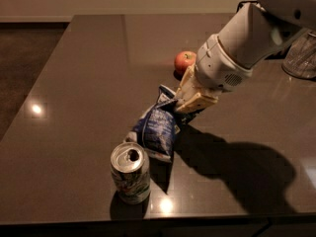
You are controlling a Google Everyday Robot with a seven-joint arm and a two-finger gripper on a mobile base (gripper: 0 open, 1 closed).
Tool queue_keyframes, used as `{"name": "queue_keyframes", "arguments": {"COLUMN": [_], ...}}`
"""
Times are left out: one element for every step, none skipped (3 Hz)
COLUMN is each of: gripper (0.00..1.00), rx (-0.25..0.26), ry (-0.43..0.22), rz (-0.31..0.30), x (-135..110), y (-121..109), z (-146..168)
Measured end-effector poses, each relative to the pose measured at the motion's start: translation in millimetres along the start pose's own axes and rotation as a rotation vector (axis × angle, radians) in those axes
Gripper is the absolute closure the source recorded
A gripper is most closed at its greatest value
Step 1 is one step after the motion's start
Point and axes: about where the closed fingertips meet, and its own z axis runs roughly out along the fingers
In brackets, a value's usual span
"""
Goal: Move blue chip bag near 7up can
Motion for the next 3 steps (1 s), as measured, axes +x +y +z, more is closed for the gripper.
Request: {"name": "queue_keyframes", "arguments": {"gripper": [0.13,0.00,0.00], "rx": [-0.004,-0.004,-0.004], "ry": [-0.005,-0.004,-0.004], "rz": [-0.009,-0.012,-0.012], "x": [4.9,3.5,3.5], "y": [7.0,7.3,7.3], "z": [-7.2,-6.8,-6.8]}}
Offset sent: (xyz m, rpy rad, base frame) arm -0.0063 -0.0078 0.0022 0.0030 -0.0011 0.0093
